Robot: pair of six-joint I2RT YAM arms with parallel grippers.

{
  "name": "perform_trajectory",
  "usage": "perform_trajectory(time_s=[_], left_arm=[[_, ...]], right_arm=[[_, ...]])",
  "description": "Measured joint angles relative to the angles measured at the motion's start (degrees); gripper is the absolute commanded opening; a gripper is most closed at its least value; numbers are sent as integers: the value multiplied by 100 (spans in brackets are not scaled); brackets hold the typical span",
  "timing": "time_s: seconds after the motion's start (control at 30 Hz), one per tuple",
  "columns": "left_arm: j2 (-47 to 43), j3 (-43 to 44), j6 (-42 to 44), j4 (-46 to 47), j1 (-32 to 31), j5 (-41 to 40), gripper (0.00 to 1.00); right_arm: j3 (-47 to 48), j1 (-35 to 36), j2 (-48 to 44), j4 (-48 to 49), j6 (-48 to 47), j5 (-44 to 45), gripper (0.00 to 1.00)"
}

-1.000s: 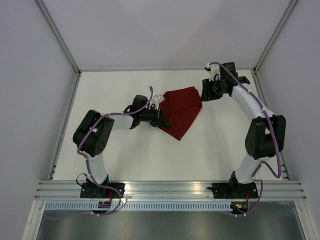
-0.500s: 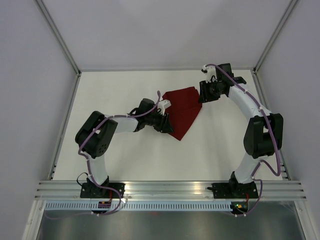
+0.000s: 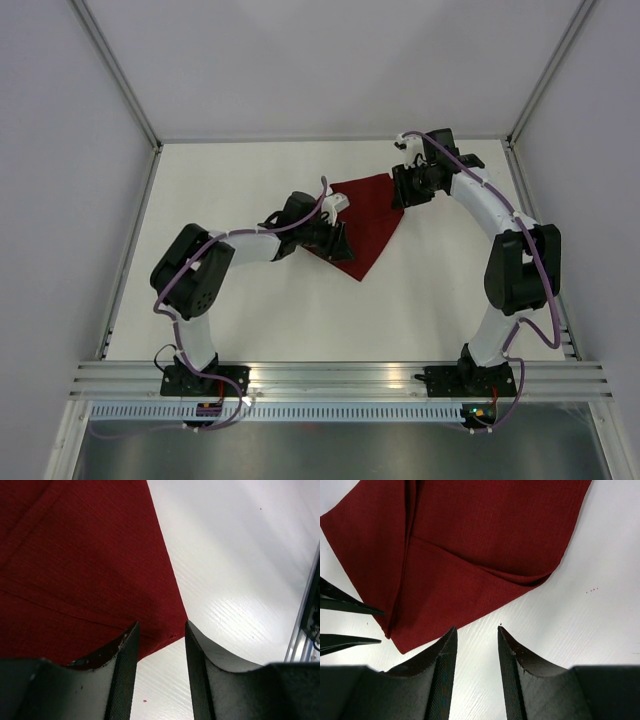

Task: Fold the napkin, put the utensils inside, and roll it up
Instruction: Fold the napkin

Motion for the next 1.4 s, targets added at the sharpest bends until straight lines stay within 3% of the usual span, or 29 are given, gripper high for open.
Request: perform_trajectory(time_s=[0.27,0.43,0.63,0.7,0.93,1.13,1.4], left_arm=[[-798,275,-168,-358,232,-1510,49],[-1051,654,-455,-734,787,-2717,25],[-442,1196,-660,-1397,1379,-3547,6],[-76,1370,-682,-1593,1401,-3639,2],[643,1464,-879,-2146,1344,-3698,2],[675,1429,-1113,-2181,1296,-3687,2],[332,728,-1497,-1561,1008,-3711,2]], right_arm=[[-11,26,31,-20,-48,234,41],[-492,26,59,26,-208,470,32],[-951,55,424,0,-247,638,27],[-944,109,586,35,-247,723,27],[-608,372,1158,44,-229,896,26],[-146,446,1475,28,-197,1005,26],[649,450,2000,-11,-199,1150,27]])
